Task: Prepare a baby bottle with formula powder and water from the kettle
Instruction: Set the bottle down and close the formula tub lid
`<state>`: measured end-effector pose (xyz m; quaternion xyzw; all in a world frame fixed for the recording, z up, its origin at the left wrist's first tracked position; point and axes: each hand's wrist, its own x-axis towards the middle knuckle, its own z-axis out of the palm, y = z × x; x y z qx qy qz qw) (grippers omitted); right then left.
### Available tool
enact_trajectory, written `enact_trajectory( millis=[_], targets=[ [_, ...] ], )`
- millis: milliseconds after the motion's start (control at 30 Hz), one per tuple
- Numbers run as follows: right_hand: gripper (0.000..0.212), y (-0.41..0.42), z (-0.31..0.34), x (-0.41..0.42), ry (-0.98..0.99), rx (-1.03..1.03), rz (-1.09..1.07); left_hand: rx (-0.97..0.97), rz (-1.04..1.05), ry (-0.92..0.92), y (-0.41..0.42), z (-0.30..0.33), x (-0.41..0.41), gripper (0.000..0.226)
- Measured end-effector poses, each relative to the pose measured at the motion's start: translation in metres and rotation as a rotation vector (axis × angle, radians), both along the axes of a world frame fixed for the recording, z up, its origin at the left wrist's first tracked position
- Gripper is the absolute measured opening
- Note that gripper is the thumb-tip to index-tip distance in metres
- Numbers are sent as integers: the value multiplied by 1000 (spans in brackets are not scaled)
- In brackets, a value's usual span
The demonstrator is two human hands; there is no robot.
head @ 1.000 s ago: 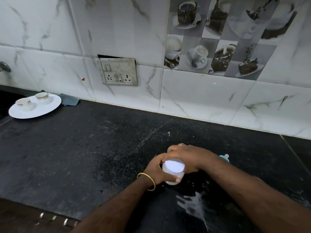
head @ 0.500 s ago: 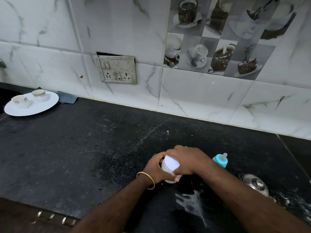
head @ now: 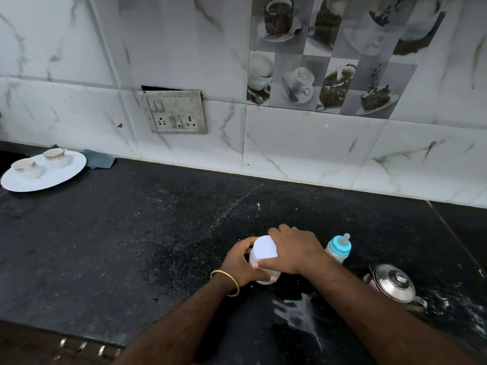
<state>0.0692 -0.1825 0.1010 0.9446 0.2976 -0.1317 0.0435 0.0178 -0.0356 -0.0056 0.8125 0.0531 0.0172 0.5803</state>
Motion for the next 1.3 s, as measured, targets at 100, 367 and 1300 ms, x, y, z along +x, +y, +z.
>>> enact_trajectory(
  millis=[100, 367, 1300],
  targets=[
    [90, -4, 0, 2, 171, 63, 88, 1, 4, -19, 0, 2, -3, 76],
    [78, 5, -16, -10, 34, 81, -30, -19, 36, -34, 0, -4, -6, 77],
    [88, -218, -8, -15, -38, 322, -458, -47, 166, -4, -33, -11, -3, 90]
  ],
)
